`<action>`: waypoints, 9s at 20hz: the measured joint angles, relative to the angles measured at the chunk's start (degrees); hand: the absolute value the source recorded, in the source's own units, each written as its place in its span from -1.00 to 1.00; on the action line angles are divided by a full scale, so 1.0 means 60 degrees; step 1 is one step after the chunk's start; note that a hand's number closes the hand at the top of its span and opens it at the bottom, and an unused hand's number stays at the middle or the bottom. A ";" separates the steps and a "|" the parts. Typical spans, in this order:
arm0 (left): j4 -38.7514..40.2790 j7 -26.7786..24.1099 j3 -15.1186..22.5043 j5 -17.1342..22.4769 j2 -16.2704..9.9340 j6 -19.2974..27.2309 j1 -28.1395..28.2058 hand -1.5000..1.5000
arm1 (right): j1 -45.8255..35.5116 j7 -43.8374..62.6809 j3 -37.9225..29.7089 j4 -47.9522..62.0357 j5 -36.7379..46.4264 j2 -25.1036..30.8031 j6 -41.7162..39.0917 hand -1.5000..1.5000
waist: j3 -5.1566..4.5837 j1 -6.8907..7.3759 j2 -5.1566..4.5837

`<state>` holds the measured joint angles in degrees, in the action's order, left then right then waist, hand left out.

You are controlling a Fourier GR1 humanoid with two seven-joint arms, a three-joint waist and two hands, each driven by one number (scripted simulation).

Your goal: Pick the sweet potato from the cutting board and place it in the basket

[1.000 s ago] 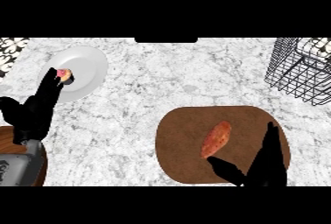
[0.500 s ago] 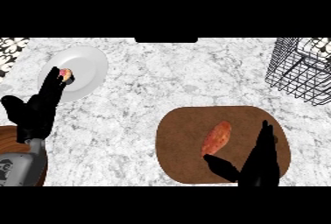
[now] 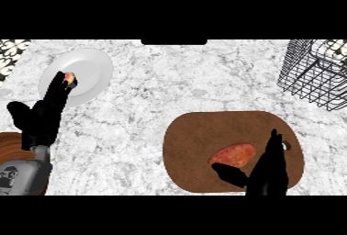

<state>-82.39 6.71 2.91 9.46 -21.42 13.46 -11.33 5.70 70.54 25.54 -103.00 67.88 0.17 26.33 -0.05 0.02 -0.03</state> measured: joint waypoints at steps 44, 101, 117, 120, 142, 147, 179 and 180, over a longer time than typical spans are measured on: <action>-0.0116 0.0166 -0.0176 -0.0402 0.0440 -0.0558 -0.0293 0.00 | -0.2027 -0.5860 0.1662 0.2862 -0.5031 0.1882 -0.0492 1.00 | -0.0146 0.0466 0.0040; -0.0410 0.0506 -0.0954 -0.1235 0.1045 -0.1005 -0.0139 0.00 | -1.0631 -0.9821 -0.5895 1.1028 -0.6950 0.4346 -0.1945 1.00 | 0.0012 0.0239 -0.0079; -0.0377 0.0433 -0.0996 -0.1403 0.1224 -0.1056 -0.0289 0.00 | -1.0848 -1.2866 -0.5072 1.3202 -0.5325 0.6106 -0.1791 1.00 | 0.0003 0.0366 -0.0159; -0.0345 0.0424 -0.1031 -0.1356 0.1170 -0.1159 -0.0292 0.00 | -1.0968 -1.3006 -0.4378 1.3295 -0.4392 0.6157 -0.1110 1.00 | -0.0010 0.0439 -0.0150; -0.0372 0.0473 -0.1028 -0.1430 0.1361 -0.1272 -0.0378 0.00 | -1.2469 -1.2839 -0.3696 1.6116 -0.2614 0.6493 -0.1629 1.00 | -0.0053 0.0582 -0.0166; -0.0376 0.0465 -0.1018 -0.1498 0.1360 -0.1280 -0.0400 0.00 | -1.2297 -1.3006 -0.3809 1.6201 -0.2661 0.6528 -0.1422 1.00 | -0.0054 0.0610 -0.0172; -0.0131 0.0333 -0.1086 -0.1599 0.1495 -0.1363 -0.0623 0.00 | -1.1647 -1.2615 -0.3696 1.6925 -0.2428 0.6590 -0.2226 1.00 | -0.0040 0.0739 -0.0233; -0.0139 0.0361 -0.1052 -0.1631 0.1539 -0.1324 -0.0639 0.00 | -1.1626 -1.2512 -0.3681 1.6946 -0.2417 0.6615 -0.2278 1.00 | -0.0043 0.0746 -0.0235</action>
<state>-83.23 8.88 -3.40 -0.32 -12.19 5.52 -15.16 -64.05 -4.53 3.46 -1.33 53.38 39.85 12.66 -0.30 4.50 -1.44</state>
